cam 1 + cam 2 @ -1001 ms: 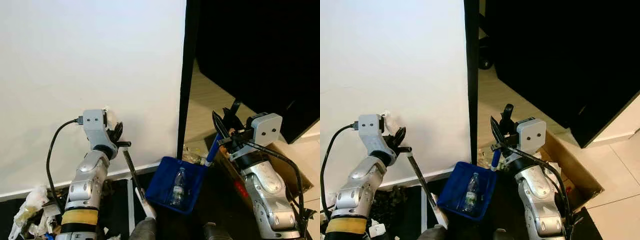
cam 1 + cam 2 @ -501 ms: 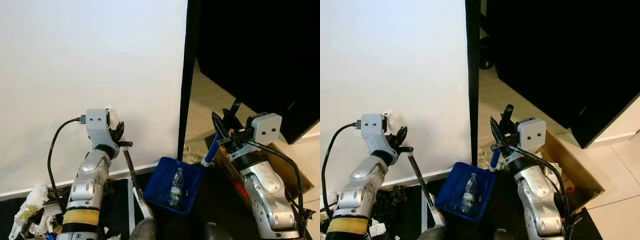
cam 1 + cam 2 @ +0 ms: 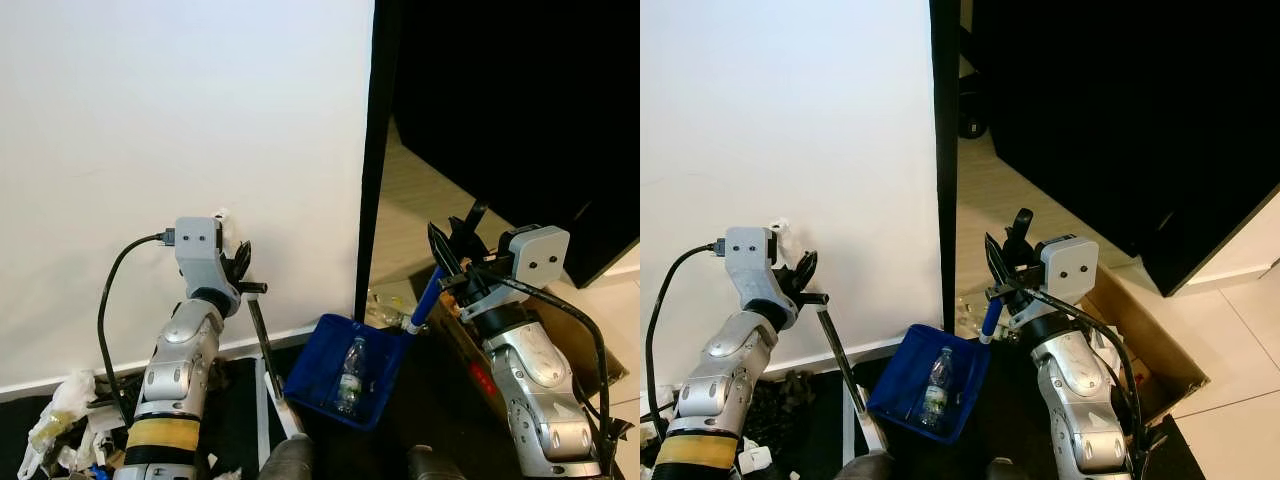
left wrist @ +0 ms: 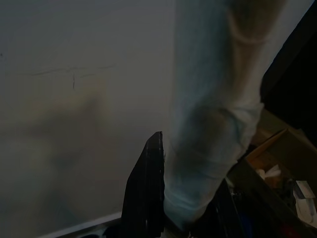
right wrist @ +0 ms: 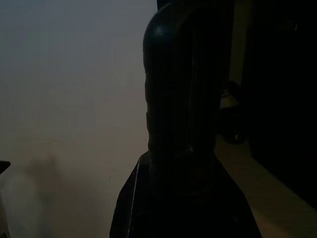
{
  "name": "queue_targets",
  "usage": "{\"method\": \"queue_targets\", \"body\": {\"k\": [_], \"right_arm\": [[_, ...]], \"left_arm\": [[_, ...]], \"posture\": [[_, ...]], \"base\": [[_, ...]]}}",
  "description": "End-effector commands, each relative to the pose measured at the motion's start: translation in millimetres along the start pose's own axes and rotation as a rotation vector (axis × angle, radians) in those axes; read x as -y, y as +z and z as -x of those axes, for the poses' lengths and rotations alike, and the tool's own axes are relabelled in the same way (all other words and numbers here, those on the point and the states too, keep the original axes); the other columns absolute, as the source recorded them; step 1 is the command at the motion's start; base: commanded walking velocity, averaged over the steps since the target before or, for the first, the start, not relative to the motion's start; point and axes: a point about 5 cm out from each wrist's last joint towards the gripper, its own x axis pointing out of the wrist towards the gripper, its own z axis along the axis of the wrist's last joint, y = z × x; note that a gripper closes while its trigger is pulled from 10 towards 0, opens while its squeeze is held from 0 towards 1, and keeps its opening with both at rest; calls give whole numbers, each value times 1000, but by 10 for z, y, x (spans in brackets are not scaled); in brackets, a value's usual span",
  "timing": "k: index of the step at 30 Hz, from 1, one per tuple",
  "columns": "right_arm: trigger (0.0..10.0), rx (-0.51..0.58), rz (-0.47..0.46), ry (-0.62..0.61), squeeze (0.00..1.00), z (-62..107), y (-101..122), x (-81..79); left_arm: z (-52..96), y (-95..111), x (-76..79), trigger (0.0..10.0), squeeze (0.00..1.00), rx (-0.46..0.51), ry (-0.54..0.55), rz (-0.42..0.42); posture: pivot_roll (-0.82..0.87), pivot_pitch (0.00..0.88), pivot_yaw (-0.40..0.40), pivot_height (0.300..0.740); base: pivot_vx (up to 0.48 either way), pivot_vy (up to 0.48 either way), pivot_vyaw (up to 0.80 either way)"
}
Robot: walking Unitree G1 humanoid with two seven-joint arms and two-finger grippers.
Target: Sweep floor
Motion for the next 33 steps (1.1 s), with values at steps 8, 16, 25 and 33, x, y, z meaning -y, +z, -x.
{"method": "queue_targets", "body": {"k": [8,16,25,33], "right_arm": [[10000,5,-34,21,0,-13,-4,-39],[10000,5,-35,23,0,-16,-3,-38],[10000,4,-37,25,0,-11,-2,-39],[10000,4,-42,26,0,-7,-8,-48]], "left_arm": [[-11,113,0,10000,0,61,-16,-40],[-15,114,-3,10000,0,62,-16,-38],[-19,117,-15,10000,0,60,-14,-38],[-31,124,-16,10000,0,61,-16,-36]], "posture": [[81,117,44,740],[81,119,42,740],[82,124,46,740],[83,124,49,740]], "base": [[0,-459,0],[0,-431,0],[0,-352,0],[0,-347,0]]}}
